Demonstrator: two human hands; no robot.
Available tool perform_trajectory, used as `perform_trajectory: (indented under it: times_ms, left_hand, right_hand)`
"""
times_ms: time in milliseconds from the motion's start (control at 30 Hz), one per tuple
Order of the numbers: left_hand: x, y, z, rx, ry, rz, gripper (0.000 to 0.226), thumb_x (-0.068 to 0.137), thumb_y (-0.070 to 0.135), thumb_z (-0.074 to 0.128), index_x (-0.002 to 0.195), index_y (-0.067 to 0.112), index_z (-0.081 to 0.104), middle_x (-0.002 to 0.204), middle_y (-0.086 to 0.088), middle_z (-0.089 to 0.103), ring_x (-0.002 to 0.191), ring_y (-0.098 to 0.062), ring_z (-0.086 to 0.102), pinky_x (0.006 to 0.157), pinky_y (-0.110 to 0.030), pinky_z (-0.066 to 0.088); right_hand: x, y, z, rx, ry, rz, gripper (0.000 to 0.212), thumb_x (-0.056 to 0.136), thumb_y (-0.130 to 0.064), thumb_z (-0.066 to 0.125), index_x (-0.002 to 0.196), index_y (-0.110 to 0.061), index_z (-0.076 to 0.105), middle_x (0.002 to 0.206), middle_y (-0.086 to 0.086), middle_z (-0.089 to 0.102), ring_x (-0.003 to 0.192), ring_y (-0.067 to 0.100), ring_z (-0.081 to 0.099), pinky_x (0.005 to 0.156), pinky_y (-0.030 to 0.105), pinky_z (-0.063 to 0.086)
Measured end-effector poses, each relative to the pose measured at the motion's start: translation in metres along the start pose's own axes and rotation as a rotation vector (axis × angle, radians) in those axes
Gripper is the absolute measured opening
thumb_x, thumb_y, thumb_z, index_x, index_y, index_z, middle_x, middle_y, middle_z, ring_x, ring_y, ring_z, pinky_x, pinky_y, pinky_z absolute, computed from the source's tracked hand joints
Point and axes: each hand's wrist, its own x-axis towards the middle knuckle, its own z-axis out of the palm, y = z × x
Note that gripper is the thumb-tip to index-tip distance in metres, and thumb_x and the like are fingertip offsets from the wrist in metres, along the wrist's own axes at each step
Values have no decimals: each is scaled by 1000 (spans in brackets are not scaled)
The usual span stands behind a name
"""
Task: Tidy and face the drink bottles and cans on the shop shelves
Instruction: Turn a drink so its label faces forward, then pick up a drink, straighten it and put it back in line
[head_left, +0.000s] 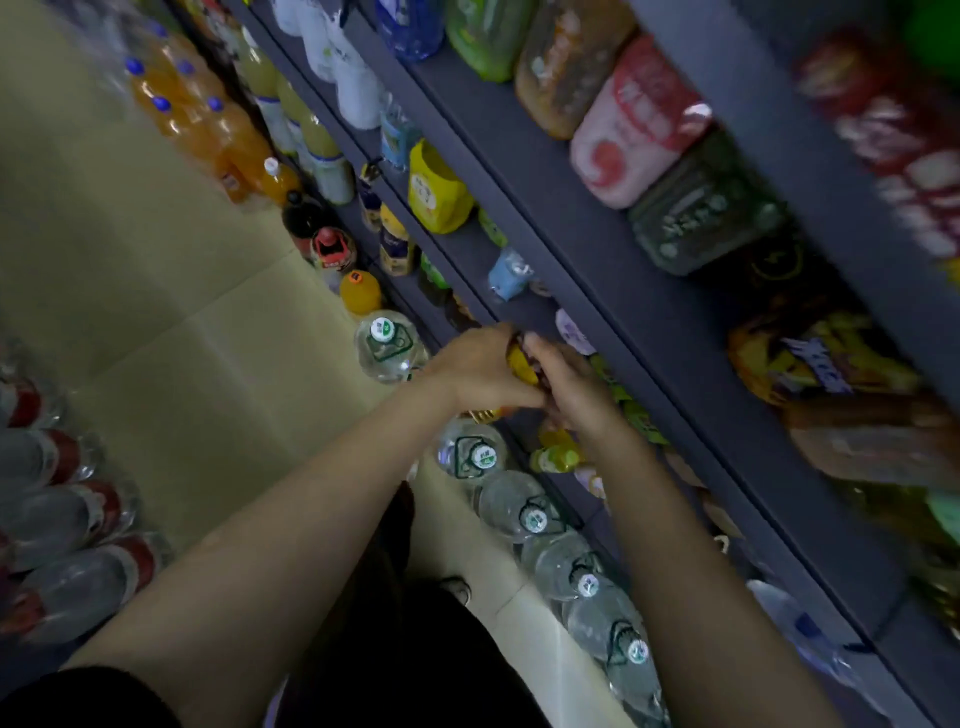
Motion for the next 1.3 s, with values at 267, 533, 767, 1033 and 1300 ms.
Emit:
perform_trajectory:
  times_ms: [267, 533, 767, 1033, 1300]
  left_hand:
    - [-124, 142, -51, -1074, 0, 164, 30, 92, 45, 59, 81, 20, 72, 74, -6, 70, 62, -19, 67, 60, -28, 55]
    - [-229, 297, -130, -871, 174, 560, 49, 71, 48, 72, 104, 11, 71, 98, -16, 72, 80, -26, 69, 67, -32, 56]
    - [-254, 381, -176, -792, 179, 815, 42, 83, 55, 61, 101, 20, 74, 110, -10, 74, 107, -28, 68, 99, -45, 51]
    - [-170, 391, -279, -302, 733, 963, 23, 97, 31, 57, 114, 18, 64, 111, 1, 61, 112, -17, 56, 97, -28, 40]
    - [-74, 376, -350, 40, 787, 918, 71, 86, 40, 66, 146, 21, 35, 145, -7, 37, 136, -27, 32, 113, -45, 31]
  right_hand:
    - [-168, -84, -61, 253, -11, -468, 36, 95, -52, 53, 81, -19, 49, 47, -6, 38, 44, 17, 35, 47, 28, 31]
    - [-314, -193, -129, 131, 192, -982, 36, 82, -39, 77, 110, -36, 54, 103, -7, 69, 88, 6, 67, 72, 17, 53]
    - [-371, -260, -168, 83, 450, -1203, 50, 76, -31, 83, 117, -34, 55, 112, -15, 66, 98, -7, 64, 85, 18, 54]
    - [-352, -355, -191, 26, 948, -1269, 66, 69, -41, 85, 123, -29, 50, 119, -7, 60, 111, 8, 57, 97, 25, 48]
    - [-322, -447, -187, -100, 1146, -1216, 55, 71, -33, 85, 111, -33, 46, 99, -18, 59, 95, 9, 58, 77, 23, 45]
